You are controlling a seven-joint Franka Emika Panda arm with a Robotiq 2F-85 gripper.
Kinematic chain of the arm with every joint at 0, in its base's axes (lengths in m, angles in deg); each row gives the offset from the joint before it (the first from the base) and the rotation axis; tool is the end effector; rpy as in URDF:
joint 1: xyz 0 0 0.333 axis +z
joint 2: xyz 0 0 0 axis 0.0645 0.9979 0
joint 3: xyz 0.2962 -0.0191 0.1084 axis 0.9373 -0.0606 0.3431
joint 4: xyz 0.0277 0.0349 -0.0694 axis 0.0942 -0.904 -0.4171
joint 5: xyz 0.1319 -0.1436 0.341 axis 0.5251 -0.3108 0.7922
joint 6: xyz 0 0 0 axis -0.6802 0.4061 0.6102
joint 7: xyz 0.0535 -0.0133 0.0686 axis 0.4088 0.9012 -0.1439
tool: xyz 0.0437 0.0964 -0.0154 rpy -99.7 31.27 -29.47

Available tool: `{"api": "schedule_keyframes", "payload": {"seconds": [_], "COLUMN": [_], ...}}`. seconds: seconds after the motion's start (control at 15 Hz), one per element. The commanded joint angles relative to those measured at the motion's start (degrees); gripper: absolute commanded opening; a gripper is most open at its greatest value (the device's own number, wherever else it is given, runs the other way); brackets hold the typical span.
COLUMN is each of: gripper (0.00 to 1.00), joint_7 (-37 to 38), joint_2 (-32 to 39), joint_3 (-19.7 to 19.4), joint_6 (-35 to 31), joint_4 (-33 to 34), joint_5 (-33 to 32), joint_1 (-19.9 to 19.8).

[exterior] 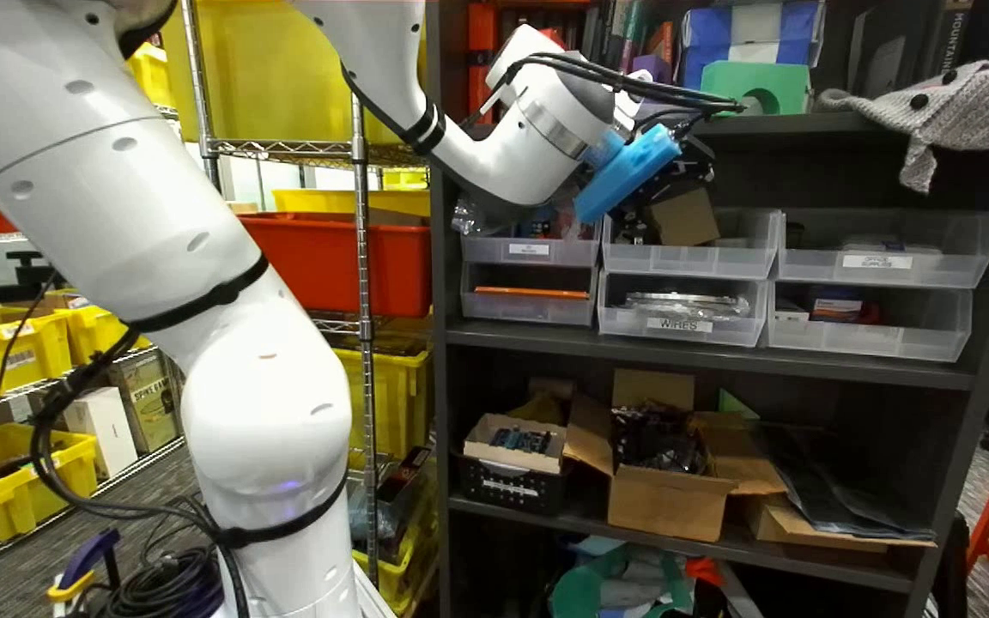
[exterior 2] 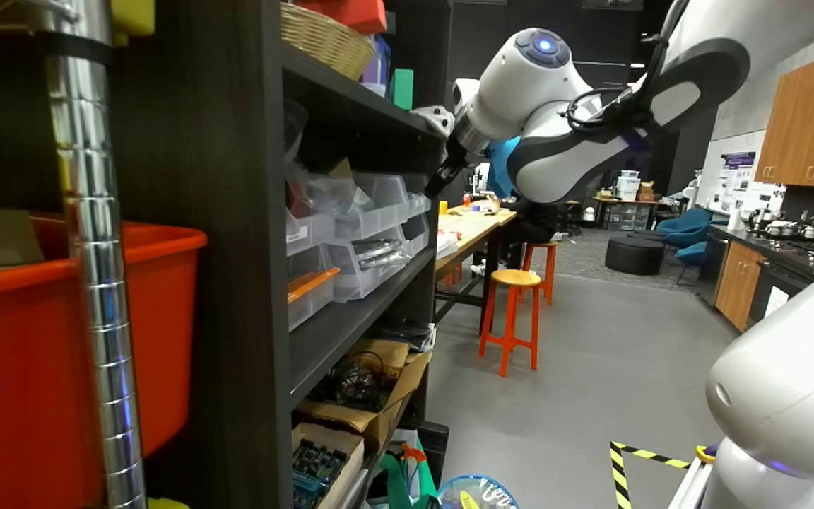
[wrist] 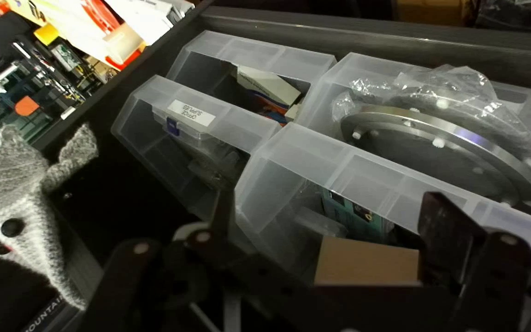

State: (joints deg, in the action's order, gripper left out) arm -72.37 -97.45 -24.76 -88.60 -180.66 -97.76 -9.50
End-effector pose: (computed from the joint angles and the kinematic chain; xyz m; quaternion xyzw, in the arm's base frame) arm 0.4405 -0.0377 0.5509 0.8553 0.1729 0.4032 0.2757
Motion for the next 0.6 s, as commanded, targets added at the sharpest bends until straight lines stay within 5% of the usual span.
{"api": "schedule_keyframes", "payload": {"seconds": [0.0,0.07,0.53], "gripper": [1.0,1.0,1.0], "joint_7": [5.25,2.08,2.39], "joint_2": [2.13,0.96,1.17], "joint_3": [2.05,0.46,0.61], "joint_6": [-0.9,-0.17,-0.18], "joint_4": [2.82,1.03,1.08], "joint_5": [-2.0,-0.31,-0.35], "joint_1": [-3.41,-0.93,-1.05]}}
